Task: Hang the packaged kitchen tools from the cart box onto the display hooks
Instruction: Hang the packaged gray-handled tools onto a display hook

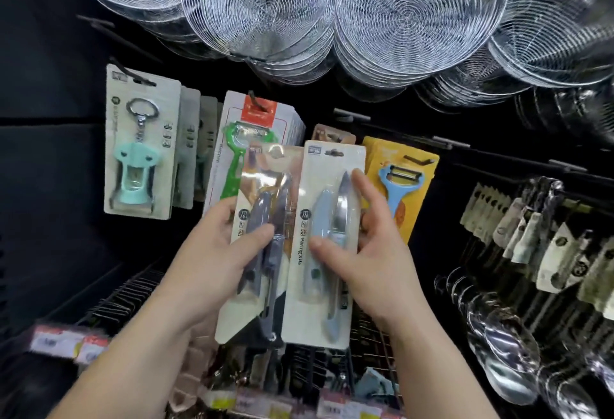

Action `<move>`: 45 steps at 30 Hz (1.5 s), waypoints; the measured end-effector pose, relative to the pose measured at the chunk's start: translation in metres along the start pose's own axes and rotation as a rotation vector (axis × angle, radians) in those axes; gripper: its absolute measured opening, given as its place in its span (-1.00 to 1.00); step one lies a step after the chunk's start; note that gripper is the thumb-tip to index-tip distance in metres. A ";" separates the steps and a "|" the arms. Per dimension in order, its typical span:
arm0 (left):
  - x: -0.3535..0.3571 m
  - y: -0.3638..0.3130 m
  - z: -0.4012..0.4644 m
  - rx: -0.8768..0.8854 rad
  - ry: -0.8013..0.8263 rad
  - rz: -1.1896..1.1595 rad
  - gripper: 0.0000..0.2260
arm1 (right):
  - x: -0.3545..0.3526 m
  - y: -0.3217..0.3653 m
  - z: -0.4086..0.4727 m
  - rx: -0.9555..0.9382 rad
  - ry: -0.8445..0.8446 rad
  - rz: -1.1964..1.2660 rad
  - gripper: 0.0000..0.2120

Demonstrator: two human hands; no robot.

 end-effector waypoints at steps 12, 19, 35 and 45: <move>-0.009 -0.008 -0.011 -0.027 -0.113 -0.034 -0.77 | -0.014 0.011 0.020 -0.012 -0.001 0.081 -0.12; -0.013 -0.008 -0.011 -0.023 -0.107 -0.061 -0.76 | -0.012 0.010 0.024 -0.001 0.000 0.118 -0.08; -0.021 0.000 -0.012 -0.049 -0.102 -0.076 -0.77 | -0.017 0.017 0.039 0.125 0.056 0.318 -0.09; -0.022 0.009 -0.011 -0.087 -0.066 -0.064 -0.76 | -0.012 -0.010 0.058 0.134 -0.066 -0.134 -0.15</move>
Point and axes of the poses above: each hand's wrist, its own z-axis towards the middle knuckle, its own x-axis out of the palm, y = z × x, the point moved 9 cm from there along z, towards the middle knuckle, and after that the axes turned 10 degrees about y, right-handed, at the moved point
